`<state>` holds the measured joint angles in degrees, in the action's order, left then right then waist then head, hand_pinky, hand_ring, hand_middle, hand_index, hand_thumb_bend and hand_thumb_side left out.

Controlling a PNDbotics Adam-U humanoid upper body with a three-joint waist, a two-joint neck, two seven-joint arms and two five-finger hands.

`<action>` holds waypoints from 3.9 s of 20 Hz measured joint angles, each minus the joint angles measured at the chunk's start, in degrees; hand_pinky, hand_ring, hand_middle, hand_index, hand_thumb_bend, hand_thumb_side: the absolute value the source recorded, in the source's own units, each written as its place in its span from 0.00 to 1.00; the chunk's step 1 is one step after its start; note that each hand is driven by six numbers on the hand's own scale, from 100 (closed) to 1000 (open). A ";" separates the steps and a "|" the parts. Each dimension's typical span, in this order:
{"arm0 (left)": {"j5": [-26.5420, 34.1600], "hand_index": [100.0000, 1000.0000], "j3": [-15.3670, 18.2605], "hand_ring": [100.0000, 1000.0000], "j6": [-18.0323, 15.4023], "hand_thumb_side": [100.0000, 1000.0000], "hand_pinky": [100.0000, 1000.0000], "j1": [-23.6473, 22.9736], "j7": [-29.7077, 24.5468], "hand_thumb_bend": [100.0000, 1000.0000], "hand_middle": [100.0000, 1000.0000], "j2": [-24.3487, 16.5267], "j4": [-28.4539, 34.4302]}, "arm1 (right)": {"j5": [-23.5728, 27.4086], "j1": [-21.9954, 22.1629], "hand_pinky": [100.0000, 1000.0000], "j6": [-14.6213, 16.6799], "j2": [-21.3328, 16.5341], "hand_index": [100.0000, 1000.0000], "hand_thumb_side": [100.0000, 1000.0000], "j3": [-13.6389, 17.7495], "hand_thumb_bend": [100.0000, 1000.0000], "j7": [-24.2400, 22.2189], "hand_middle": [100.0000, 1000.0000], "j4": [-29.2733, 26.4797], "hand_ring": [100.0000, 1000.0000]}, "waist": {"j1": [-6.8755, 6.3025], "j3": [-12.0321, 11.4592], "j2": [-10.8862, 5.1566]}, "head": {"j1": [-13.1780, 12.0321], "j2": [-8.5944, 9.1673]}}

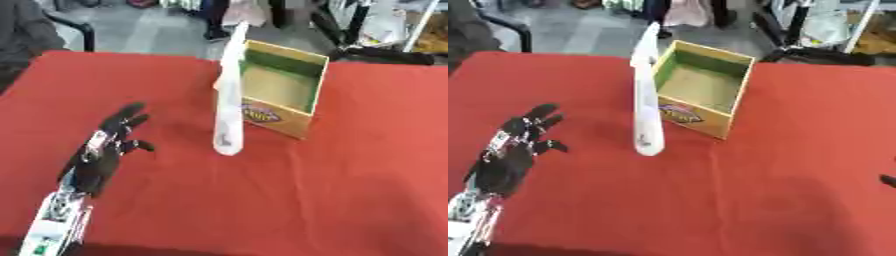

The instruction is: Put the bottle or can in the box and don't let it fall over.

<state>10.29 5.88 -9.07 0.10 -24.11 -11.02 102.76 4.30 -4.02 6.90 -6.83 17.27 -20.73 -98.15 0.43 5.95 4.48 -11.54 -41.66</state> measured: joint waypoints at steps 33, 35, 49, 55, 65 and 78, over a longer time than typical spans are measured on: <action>-15.80 0.99 -7.35 1.00 -3.94 0.61 0.65 23.84 12.60 0.00 0.95 -8.17 -5.16 | -0.07 0.11 0.80 -0.22 0.00 0.96 0.59 0.59 0.00 0.82 1.00 0.00 1.00 | -0.17 1.52 -0.55 | -0.01 0.57; -18.71 0.99 -8.25 1.00 -4.20 0.61 0.65 26.16 14.07 0.00 0.95 -7.79 -8.19 | -0.07 0.10 0.80 -0.36 0.00 0.96 0.59 0.70 0.00 1.00 1.00 0.00 1.00 | -0.18 1.67 -0.70 | -0.03 0.72; -30.98 1.00 -10.22 1.00 -4.14 0.63 0.64 35.22 20.29 0.00 0.96 -0.71 -24.07 | -0.06 0.08 0.80 -1.00 0.00 0.96 0.58 2.83 0.00 4.07 1.00 0.00 1.00 | -0.12 2.91 -1.10 | -1.03 1.03; -31.65 1.00 -10.24 1.00 -3.29 0.64 0.62 36.03 20.53 0.00 0.96 0.71 -26.28 | -0.06 0.07 0.80 -1.11 0.00 0.96 0.58 2.83 0.00 4.21 1.00 0.00 1.00 | -0.12 3.17 -1.20 | -1.37 1.03; -32.96 0.98 -9.89 1.00 -1.54 0.64 0.60 37.30 20.68 0.00 0.95 1.51 -29.23 | -0.06 0.06 0.80 -1.30 0.00 0.96 0.59 2.81 0.00 4.16 1.00 0.00 1.00 | -0.13 3.39 -1.20 | -1.46 1.03; -34.17 0.92 -9.87 1.00 -0.21 0.55 0.56 38.32 18.63 0.00 0.90 1.52 -31.92 | -0.06 0.05 0.80 -1.35 0.01 0.96 0.59 2.81 0.00 4.10 1.00 0.00 1.00 | -0.10 3.52 -1.20 | -1.52 1.03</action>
<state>-23.89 -3.99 -9.28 38.42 -5.48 -9.50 70.84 4.24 -3.97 5.56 -6.82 20.08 -16.62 -98.15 0.33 9.47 3.28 -13.05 -40.63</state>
